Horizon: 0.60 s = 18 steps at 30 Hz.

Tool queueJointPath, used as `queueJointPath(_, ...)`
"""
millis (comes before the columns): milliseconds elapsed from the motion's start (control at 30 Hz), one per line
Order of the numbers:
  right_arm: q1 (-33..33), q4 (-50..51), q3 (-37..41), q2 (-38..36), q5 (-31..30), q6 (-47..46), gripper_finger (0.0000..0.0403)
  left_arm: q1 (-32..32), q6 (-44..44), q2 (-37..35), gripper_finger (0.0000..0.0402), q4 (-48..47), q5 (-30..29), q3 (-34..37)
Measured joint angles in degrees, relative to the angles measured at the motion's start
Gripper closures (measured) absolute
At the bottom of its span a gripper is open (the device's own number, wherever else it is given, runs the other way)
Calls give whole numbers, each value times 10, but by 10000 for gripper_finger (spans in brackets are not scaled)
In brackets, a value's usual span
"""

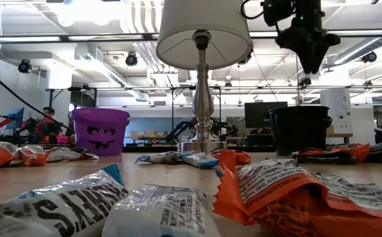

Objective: Organize candy in baskets
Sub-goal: Put the white chocolate bar into the orange bucket

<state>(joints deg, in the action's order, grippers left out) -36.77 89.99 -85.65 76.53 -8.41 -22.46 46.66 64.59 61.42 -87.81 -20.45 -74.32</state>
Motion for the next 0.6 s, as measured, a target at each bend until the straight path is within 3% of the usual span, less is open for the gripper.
queueJointPath(233, 0, 0, -28, -42, 57, -6, 277, 0, 4, 5, 277, 2, -1, 0)
queueJointPath(600, 0, 1, -50, -136, 58, -57, 274, 0, -32, 26, 277, 47, -30, 0)
